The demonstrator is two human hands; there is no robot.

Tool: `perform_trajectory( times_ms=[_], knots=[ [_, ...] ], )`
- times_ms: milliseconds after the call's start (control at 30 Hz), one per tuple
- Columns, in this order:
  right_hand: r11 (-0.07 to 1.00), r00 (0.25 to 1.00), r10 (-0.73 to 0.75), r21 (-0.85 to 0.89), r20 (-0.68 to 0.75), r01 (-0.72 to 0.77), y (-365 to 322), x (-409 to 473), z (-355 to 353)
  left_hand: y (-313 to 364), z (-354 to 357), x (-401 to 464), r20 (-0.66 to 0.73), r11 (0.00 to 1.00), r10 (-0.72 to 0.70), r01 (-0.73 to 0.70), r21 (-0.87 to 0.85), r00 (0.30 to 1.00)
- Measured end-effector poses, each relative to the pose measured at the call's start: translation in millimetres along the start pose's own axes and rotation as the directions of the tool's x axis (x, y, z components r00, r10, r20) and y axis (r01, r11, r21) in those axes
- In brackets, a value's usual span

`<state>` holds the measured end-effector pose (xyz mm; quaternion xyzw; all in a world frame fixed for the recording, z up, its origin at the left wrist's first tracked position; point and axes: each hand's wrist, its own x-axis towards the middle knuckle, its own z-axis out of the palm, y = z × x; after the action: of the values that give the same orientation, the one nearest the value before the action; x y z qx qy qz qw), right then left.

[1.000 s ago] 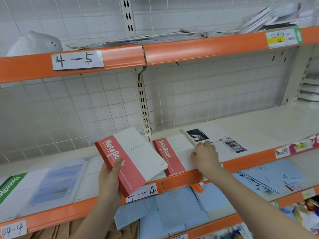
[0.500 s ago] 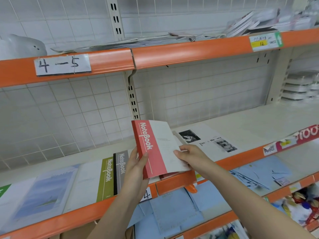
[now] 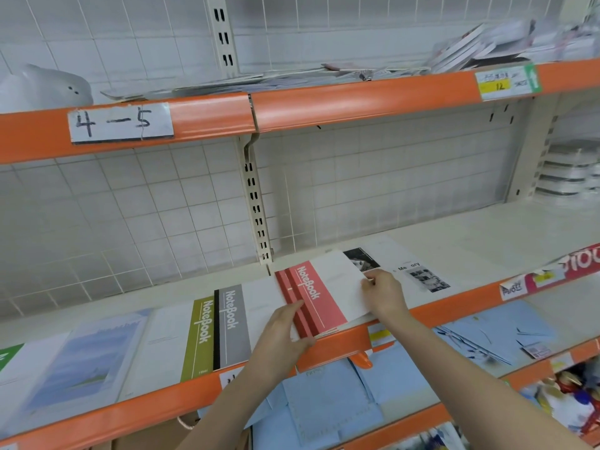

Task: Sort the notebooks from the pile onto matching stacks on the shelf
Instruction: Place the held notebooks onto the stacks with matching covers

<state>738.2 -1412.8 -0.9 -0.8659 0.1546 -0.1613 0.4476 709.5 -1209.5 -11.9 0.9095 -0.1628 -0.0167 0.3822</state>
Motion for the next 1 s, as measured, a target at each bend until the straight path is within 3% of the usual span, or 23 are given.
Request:
perform_trajectory(
  times_ms=[167,300,433,633,1000],
  knots=[
    [0.983,0.996,-0.028,-0.178,0.08,0.042,13.4,4.5,12.2,-3.0,6.1,2.3,-0.006,0.998,-0.013,0.014,0.063,1.0],
    [0.974,0.987,-0.073,-0.202,0.143,0.101,16.0,3.3,13.7,-6.2,10.9,5.0,-0.053,0.999,-0.027,0.029,0.04,0.998],
    [0.972,0.987,-0.1,-0.199,0.124,0.124,18.9,-2.5,14.5,-7.1,14.8,7.1,-0.074,0.999,-0.041,0.042,0.015,0.996],
    [0.969,0.988,-0.125,-0.2,0.096,0.142,21.9,-6.5,16.1,-8.5,14.0,14.6,-0.071,0.989,-0.054,0.063,0.131,0.996],
    [0.961,0.985,-0.171,-0.223,-0.021,0.162,25.7,-13.1,24.7,-9.0,7.3,16.3,-0.04,0.996,-0.056,0.058,0.063,0.998]
  ],
)
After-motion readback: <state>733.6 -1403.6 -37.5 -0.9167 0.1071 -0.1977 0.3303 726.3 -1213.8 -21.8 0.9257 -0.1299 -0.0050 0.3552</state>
